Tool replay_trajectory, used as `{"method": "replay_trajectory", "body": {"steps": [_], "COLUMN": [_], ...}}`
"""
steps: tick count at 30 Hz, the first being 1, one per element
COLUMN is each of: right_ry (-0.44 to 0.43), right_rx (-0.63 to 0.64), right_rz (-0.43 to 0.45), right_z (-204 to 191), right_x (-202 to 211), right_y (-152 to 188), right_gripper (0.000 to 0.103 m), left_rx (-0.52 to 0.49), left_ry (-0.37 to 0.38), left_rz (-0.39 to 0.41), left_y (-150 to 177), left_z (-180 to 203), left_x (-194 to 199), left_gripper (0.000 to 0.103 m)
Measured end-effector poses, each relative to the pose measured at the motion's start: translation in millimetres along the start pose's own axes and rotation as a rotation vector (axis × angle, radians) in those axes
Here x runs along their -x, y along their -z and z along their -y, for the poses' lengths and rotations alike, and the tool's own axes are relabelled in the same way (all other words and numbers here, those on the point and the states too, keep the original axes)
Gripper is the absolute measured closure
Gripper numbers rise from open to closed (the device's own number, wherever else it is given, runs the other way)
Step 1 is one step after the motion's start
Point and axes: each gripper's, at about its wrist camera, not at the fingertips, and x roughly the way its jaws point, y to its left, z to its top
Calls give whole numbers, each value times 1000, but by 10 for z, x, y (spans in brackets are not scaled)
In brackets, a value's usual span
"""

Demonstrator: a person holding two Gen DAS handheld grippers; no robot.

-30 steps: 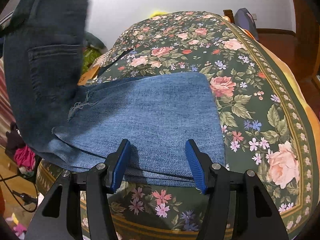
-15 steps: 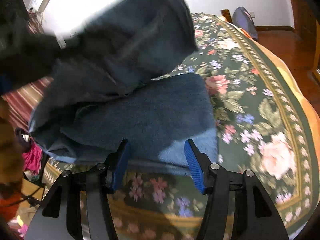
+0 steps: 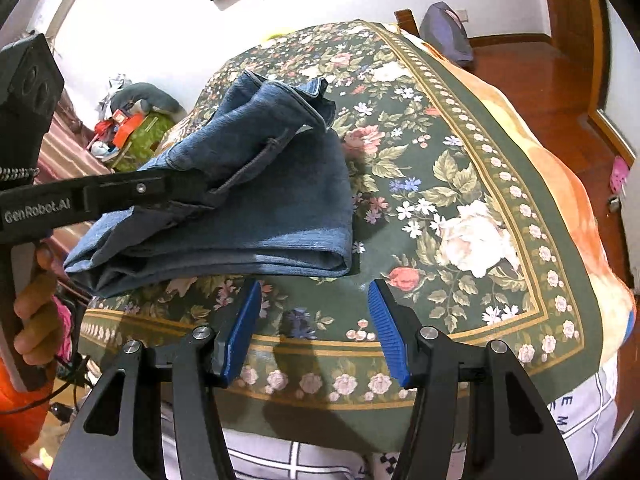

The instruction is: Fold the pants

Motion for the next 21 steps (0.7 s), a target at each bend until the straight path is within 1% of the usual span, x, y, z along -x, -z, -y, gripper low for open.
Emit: {"method": "replay_trajectory", "body": {"steps": [1,3,4,5,7,9,10,11,13,14,15,17,18,21], "right_ry": [-3,-11,-16,-20,-23,-32,-37,-44,-54,-61,-72,-90,-96,-105], "right_rx": [3,10,14,19,29,33,36,40,47,49,50,52,55,62], "right_rz": [3,6,6,7,6,-1,-6,-9,-16,-20,-29,-42,-48,-55], "right_z": [-6,-60,-92,-123,-164,-199,-218,-245,-291,-322,-358,-409,-436,-517], "right_x": [2,1,-5,-17,-63,-90,-99,-114,-127,-140,-162,-185,-207,-285], "right_y": [1,3,7,-1,-7,-14,-13,-13,1,6,6,10,4,-38], "right_gripper": [51,51,51,51,51,51,51,51,51,51,51,51,51,51], "left_rx": [10,38,56,76,89,85,88,89,74,68,71,86,98,129], "left_ry": [10,36,51,56,50,37,7,-49,-138,-182,-245,-306,-332,-370], "left_rz": [2,7,36,95,170,186,202,231,257,259,255,236,211,159], "left_y": [0,8,13,31,37,-8,-41,-77,-143,-181,-238,-317,-370,-434], "left_z": [-31,-94,-130,-170,-225,-303,-372,-474,-658,-783,-974,-1261,-1468,-1886], "left_x": [50,158,236,360,555,677,739,807,872,883,876,831,774,596], "left_gripper": [83,57,31,18,15,15,15,15,15,15,15,15,15,15]}}
